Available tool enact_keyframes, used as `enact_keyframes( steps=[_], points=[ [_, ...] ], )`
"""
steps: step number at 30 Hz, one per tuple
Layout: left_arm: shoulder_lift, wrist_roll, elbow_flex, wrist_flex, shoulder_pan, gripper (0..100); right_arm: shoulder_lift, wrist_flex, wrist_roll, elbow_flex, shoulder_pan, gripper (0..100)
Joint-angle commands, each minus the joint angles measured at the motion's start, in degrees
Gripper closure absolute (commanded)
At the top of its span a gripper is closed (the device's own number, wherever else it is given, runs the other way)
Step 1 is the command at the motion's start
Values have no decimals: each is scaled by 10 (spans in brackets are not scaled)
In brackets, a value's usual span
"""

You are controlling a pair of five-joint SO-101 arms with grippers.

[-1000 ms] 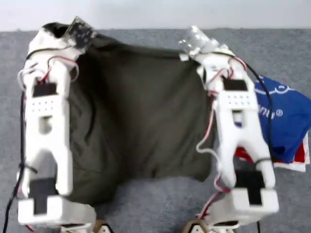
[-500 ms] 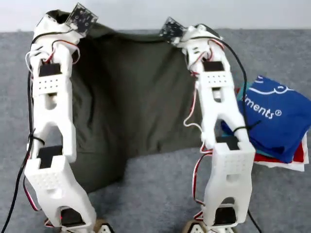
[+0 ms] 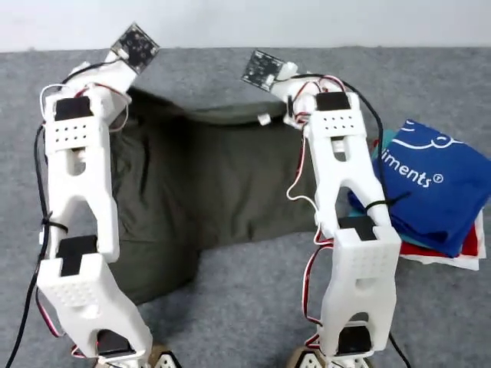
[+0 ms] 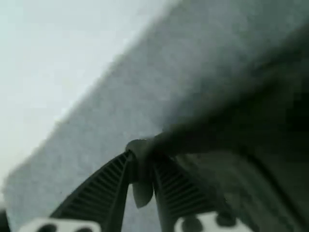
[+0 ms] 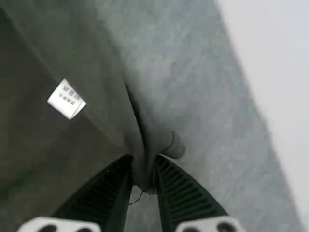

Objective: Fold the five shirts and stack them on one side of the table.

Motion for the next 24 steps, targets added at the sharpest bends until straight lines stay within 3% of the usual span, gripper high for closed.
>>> enact_keyframes(
  steps=[1, 10, 17, 24],
  points=[
    [-64, -29, -27, 129, 0, 987, -63, 80, 4, -33, 19, 988],
    [-100, -75, -25, 398, 6, 987, -71, 304, 5, -33, 31, 988],
    [-164, -106, 131, 406, -22, 987, -67, 429, 2, -33, 40, 987],
    [-293, -148, 337, 405, -24, 987, -66, 446, 2, -9, 48, 987]
  ],
)
